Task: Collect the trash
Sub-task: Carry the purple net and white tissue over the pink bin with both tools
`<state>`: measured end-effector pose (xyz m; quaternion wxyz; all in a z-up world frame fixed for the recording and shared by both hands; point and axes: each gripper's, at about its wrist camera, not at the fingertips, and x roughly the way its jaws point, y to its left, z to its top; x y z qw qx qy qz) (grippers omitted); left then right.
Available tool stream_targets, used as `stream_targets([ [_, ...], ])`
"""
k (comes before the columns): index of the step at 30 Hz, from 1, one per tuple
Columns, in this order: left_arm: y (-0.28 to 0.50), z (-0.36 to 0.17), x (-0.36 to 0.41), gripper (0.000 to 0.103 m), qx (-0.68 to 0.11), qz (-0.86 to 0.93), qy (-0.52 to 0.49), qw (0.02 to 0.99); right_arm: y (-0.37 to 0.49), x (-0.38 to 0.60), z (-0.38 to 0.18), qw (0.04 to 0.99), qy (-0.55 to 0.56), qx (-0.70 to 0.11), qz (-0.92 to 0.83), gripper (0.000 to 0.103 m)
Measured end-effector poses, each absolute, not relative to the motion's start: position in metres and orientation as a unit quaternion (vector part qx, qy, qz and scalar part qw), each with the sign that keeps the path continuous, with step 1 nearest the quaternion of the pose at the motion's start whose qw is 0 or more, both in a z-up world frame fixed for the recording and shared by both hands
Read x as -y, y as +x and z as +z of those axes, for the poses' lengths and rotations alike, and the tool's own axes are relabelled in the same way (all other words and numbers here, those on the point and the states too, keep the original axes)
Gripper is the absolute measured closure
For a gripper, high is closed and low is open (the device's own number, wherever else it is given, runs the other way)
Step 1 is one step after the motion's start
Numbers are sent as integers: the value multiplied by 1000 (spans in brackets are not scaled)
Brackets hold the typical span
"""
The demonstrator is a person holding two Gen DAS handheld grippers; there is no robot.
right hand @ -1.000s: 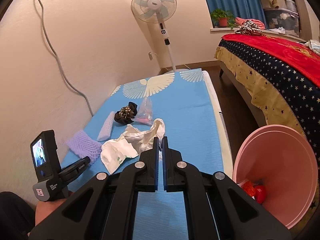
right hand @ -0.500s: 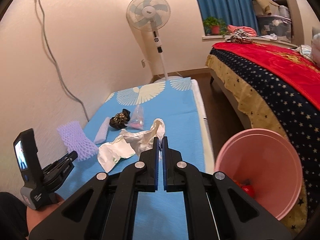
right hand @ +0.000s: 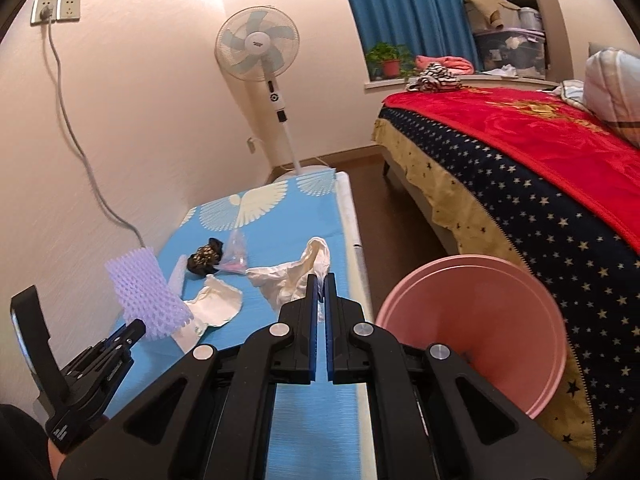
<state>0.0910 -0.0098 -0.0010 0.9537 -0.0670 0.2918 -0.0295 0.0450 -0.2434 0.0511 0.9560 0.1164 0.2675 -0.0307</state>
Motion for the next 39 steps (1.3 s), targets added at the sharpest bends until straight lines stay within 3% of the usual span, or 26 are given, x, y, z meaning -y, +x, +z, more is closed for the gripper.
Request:
stream_targets([
  [39,76,4,114,93,-256,-168,-10,952,26,328,47,945,121,-244,-181,99],
])
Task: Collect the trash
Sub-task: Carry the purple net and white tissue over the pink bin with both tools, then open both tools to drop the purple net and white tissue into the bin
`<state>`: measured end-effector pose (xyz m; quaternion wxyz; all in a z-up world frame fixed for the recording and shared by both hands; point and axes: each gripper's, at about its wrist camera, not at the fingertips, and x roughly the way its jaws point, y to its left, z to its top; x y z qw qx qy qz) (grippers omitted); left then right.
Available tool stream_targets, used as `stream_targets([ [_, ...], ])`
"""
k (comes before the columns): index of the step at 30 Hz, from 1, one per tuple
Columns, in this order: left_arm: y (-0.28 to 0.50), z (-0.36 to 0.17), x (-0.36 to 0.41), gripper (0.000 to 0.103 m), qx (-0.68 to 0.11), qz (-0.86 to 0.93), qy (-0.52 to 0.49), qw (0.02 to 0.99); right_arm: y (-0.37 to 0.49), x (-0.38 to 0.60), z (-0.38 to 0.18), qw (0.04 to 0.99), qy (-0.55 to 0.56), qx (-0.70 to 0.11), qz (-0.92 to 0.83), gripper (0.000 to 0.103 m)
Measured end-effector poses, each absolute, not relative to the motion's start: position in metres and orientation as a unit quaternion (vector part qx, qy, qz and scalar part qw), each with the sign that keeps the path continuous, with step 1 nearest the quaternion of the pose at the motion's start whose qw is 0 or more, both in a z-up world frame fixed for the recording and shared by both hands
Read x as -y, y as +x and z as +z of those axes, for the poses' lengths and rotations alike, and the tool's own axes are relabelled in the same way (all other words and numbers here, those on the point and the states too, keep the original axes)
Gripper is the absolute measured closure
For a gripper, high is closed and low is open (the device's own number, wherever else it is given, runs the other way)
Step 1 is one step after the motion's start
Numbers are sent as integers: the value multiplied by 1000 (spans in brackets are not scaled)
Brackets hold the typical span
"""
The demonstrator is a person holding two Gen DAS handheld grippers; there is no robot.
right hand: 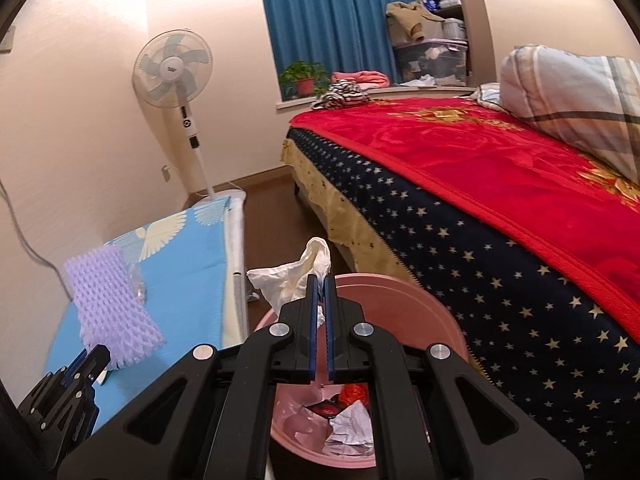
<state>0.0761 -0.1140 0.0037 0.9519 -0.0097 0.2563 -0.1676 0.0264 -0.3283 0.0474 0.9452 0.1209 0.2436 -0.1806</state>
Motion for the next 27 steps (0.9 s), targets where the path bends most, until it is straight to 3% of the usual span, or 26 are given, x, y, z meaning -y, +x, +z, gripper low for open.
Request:
stream_targets([
  [27,62,-19,201,93,-277,-294,43,914,13,371,36,929,132,-247,-242,99],
])
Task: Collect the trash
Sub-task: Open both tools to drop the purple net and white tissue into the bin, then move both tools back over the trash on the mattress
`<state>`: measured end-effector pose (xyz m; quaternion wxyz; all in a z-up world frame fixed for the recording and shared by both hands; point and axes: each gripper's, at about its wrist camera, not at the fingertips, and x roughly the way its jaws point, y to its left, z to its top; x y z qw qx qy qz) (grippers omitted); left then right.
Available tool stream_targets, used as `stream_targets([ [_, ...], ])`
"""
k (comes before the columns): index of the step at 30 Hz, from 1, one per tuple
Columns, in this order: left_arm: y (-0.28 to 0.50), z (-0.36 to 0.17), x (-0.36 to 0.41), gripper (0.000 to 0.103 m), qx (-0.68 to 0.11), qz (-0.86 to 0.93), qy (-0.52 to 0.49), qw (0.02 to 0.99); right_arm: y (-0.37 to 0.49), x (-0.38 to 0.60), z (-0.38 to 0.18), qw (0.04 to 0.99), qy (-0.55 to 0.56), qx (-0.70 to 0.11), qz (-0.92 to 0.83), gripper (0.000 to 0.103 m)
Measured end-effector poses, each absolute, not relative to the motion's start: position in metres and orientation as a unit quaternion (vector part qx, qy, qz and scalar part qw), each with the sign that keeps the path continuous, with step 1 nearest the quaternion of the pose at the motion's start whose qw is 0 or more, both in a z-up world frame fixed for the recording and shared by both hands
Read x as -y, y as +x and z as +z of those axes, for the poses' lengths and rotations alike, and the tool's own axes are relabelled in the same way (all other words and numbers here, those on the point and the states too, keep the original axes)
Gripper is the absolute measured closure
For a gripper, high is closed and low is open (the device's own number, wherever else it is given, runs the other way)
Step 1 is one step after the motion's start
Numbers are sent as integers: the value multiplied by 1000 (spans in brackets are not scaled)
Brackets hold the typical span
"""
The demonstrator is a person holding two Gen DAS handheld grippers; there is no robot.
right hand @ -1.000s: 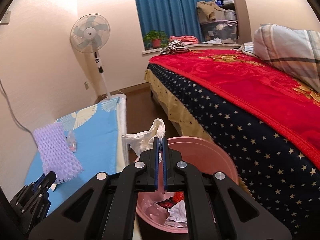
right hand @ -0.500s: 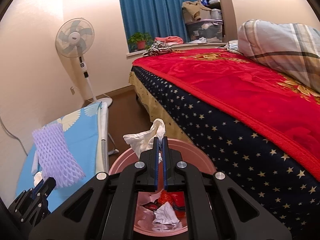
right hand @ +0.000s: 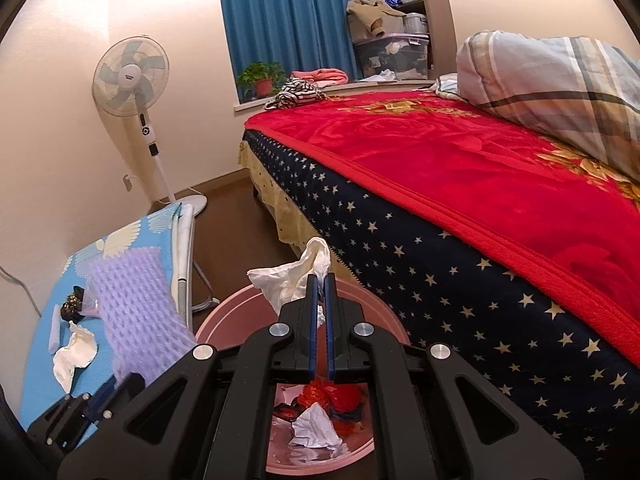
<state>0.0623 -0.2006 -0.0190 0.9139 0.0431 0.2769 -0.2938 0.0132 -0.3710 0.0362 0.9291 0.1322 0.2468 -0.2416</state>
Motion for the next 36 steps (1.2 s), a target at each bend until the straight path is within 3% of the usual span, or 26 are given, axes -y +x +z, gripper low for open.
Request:
stream_targets([
  [10,66,-27,215,93,-300,-314,45,900,11,379,32,924,138,-251,-252,98],
  [13,68,-30,219,82,-314,-321,46,893,11,381,31,922,141,-254,-257,83],
  [14,69,-31,219,64,-317,-316,48,893,10,381,32,921,142,-254,-260,68],
  [15,69,-31,219,58,-315,-313,48,895,9,382,32,920,144,-252,-264,59],
  [25,65,-20,198,59,-299,-288,28,909,7,373,35,924,141,-256,-248,58],
  [32,68,-11,174,74,-284,-266,15,921,15,350,37,932,134,-259,-216,59],
  [36,72,-9,161,79,-279,-248,8,928,23,339,36,935,133,-262,-198,67],
])
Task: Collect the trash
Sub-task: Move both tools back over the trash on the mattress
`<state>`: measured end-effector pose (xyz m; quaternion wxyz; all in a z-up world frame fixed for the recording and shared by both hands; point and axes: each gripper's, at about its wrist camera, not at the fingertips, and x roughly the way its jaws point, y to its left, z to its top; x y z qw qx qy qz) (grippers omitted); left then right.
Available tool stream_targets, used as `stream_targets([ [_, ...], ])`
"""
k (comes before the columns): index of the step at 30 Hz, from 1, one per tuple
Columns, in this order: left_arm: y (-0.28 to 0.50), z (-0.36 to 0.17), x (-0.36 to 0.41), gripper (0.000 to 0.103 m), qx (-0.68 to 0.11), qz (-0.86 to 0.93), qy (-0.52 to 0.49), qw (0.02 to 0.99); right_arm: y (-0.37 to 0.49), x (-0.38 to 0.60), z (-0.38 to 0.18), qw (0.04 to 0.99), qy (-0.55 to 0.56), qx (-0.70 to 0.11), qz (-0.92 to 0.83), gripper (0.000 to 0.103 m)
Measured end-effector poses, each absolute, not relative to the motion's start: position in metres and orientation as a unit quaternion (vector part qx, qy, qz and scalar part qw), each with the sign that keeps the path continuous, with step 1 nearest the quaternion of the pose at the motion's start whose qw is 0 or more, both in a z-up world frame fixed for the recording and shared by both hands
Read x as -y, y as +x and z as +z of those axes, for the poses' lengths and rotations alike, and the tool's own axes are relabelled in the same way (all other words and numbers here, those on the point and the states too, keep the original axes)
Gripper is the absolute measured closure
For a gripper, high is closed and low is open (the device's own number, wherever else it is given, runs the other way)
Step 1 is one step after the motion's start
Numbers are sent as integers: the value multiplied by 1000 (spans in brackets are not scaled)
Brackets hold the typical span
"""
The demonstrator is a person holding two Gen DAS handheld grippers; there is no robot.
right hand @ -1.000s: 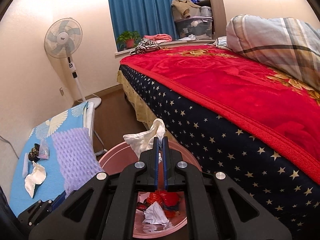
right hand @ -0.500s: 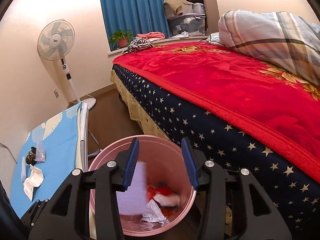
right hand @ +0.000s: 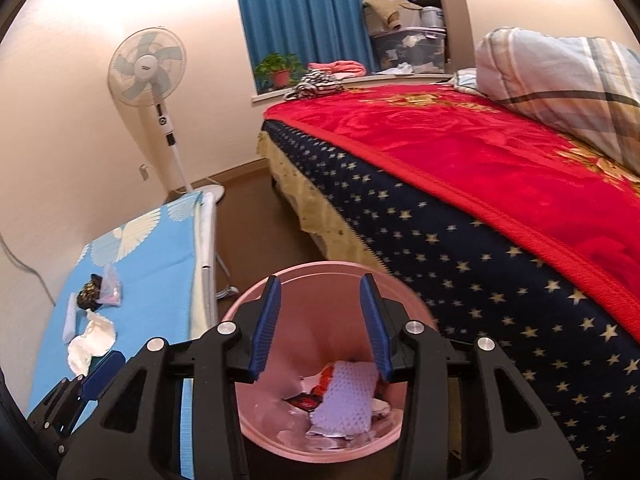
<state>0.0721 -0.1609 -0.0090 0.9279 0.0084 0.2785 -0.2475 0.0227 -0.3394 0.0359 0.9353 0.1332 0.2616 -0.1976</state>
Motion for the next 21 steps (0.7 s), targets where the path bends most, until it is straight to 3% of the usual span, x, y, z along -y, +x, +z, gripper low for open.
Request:
stream_targets([
  [9,86,-9,123,81,-272,-190,-12,943,48,306,32,943,134,-268,-142,87],
  [21,105,-12,47,81,-267,-59,-55,960,92,234,13,949,135,-283,-33,91],
])
